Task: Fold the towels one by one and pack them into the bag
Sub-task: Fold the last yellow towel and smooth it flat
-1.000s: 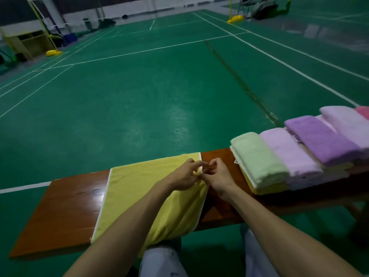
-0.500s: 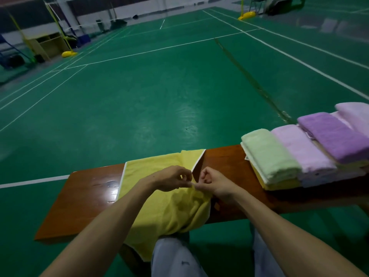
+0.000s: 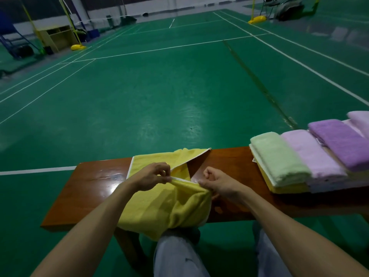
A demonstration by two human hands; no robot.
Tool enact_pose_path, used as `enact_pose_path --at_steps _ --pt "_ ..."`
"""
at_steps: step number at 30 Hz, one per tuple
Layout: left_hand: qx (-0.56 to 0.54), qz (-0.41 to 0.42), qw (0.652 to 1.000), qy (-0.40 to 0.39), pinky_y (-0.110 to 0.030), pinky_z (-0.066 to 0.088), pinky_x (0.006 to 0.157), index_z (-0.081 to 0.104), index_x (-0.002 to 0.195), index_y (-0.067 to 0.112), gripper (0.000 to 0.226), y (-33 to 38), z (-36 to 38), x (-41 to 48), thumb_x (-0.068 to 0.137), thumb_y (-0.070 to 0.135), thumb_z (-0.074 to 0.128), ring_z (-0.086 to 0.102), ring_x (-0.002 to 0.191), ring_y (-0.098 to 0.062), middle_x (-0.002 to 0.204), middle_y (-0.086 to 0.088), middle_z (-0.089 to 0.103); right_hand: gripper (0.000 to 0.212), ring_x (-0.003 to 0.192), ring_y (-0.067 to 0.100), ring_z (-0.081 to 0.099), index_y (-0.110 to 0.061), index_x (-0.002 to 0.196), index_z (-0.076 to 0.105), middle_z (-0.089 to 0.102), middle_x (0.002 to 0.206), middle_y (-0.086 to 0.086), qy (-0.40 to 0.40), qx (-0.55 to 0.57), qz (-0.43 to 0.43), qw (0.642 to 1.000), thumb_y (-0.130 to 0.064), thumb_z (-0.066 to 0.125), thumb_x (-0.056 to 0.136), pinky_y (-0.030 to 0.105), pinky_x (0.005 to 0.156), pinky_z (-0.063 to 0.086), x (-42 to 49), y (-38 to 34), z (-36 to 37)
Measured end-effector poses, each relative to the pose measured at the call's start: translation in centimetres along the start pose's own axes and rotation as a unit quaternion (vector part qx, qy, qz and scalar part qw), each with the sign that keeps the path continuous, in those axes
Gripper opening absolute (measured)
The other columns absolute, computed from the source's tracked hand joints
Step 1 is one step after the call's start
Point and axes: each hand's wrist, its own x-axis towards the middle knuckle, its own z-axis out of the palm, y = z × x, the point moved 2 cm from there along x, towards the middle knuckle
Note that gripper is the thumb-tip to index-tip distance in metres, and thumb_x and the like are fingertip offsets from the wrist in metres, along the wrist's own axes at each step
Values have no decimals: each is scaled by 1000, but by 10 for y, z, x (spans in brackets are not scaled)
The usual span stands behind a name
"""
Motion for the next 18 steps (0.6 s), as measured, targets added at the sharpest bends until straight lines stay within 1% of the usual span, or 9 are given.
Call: enact_pose_path --at_steps 2,3,5,8,10,13,14,16,18 --pt "-17 -7 1000 12 -21 43 71 58 75 16 17 -10 -7 -6 91 11 63 52 73 -3 84 0 57 23 76 18 44 -21 88 41 49 87 6 8 -37 -17 999 -30 60 96 30 61 40 1 -2 -4" --pt "-28 -12 999 17 -24 45 73 58 77 11 15 -16 -10 -9 90 9 63 53 74 -4 84 -2 57 23 75 17 42 -21 87 42 48 85 4 14 -68 -21 997 -31 60 96 28 60 37 2 -3 -8" --pt "-42 -27 998 30 -23 46 73 58 80 5 12 -27 -15 -16 90 8 63 54 74 -6 83 -4 58 22 75 16 40 -19 86 43 47 86 4 34 -112 -21 993 -31 59 97 27 60 36 4 -5 -16" --pt "-70 -46 996 39 -20 46 70 57 77 9 14 -40 -21 -25 90 10 64 57 71 -2 75 6 61 21 77 14 42 -19 85 45 50 86 2 68 -169 -19 983 -31 57 97 28 64 38 11 -10 -30" --pt "-89 -60 993 41 -21 47 70 57 77 8 14 -44 -25 -30 90 8 63 58 72 -4 76 1 61 18 85 14 47 -21 87 48 55 93 0 86 -214 -16 973 -34 57 97 30 70 42 19 -14 -36" --pt "-103 -83 990 46 -13 49 66 57 80 4 12 -51 -28 -35 90 6 62 60 70 -3 81 -13 62 13 102 18 54 -26 102 54 59 113 1 91 -275 -21 957 -37 57 97 36 84 48 35 -24 -36" --pt "-99 -92 990 43 -13 50 67 58 81 5 11 -52 -28 -36 91 8 61 62 72 -5 84 -16 63 17 106 20 55 -27 111 55 59 120 2 86 -298 -24 950 -36 57 97 37 87 48 41 -28 -34" --pt "-82 -108 990 38 -14 50 68 59 83 7 9 -56 -28 -36 92 11 61 64 80 -14 89 -16 66 37 114 24 54 -27 133 49 57 132 7 66 -345 -15 936 -34 56 98 35 91 45 55 -35 -30" --pt "-66 -113 990 42 -21 51 73 60 83 10 10 -59 -29 -36 93 12 60 65 85 -22 91 -16 68 51 123 27 52 -30 145 39 52 141 8 48 -378 0 924 -37 56 97 34 94 43 73 -36 -27"
